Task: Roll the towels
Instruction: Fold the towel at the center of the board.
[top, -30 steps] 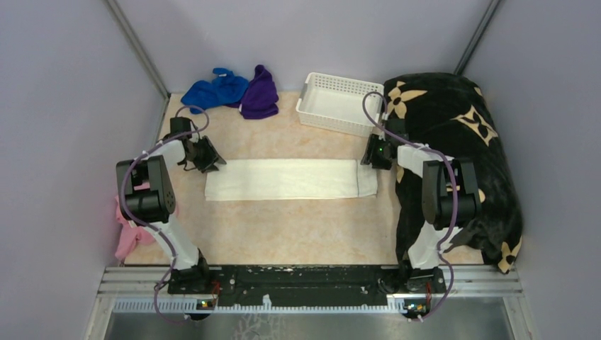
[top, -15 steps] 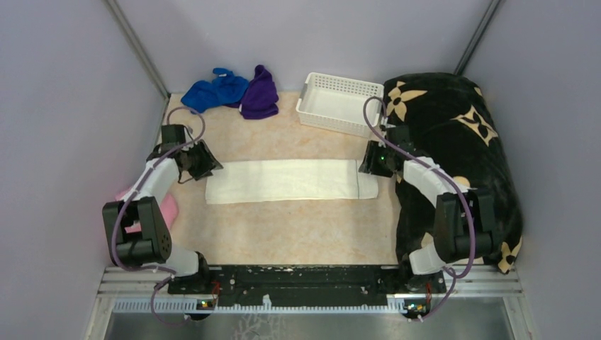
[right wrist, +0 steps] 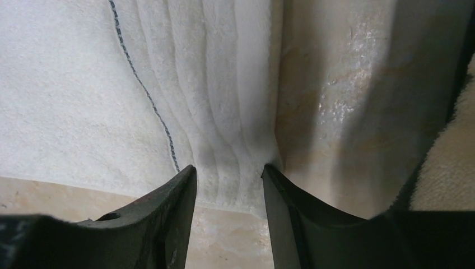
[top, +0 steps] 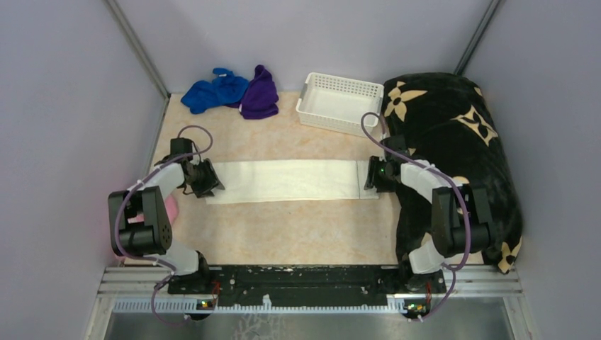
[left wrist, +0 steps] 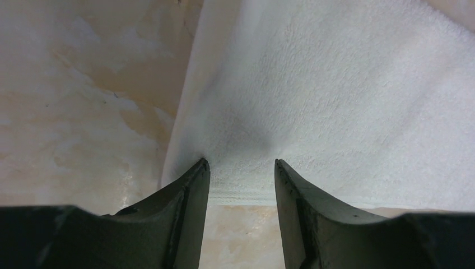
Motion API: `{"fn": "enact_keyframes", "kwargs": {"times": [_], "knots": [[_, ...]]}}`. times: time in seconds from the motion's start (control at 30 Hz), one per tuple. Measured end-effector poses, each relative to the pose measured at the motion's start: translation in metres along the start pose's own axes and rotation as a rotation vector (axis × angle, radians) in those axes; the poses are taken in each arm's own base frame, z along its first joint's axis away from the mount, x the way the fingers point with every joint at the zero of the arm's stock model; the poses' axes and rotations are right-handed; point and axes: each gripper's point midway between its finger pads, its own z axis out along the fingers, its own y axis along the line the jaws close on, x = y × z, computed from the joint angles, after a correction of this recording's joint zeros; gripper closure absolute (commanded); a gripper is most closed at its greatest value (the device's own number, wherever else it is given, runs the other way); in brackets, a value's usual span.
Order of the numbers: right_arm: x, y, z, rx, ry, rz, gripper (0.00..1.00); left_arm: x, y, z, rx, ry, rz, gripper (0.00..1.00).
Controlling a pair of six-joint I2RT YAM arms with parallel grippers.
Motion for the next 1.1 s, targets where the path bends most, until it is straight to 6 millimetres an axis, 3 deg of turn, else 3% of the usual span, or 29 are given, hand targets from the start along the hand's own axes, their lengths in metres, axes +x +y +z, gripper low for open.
{"fn": "enact_keyframes", "kwargs": {"times": [0.13, 0.3, 0.43, 0.8, 0.97, 1.1], "knots": [[-0.002, -0.005, -0.012, 0.04, 0.004, -0.008, 0.5, -0.004, 0.002, -0.007, -0.014, -0.027, 0.017, 0.46], [-0.041, -0.004, -0.034, 0.094, -0.089, -0.033, 0.51, -0.019, 0.001, -0.028, -0.031, -0.121, 0.049, 0.46], [-0.058, -0.005, -0.033, 0.121, -0.108, -0.046, 0.54, -0.026, -0.002, -0.039, -0.043, -0.176, 0.075, 0.46], [-0.028, -0.025, 0.014, 0.188, 0.063, -0.051, 0.58, -0.024, -0.006, -0.035, -0.042, -0.161, 0.103, 0.46], [-0.032, -0.022, 0.018, 0.185, 0.068, -0.065, 0.58, -0.024, -0.007, -0.035, -0.04, -0.16, 0.104, 0.46], [-0.031, -0.021, 0.019, 0.207, 0.087, -0.084, 0.69, -0.024, -0.007, -0.034, -0.038, -0.158, 0.104, 0.46]]}}
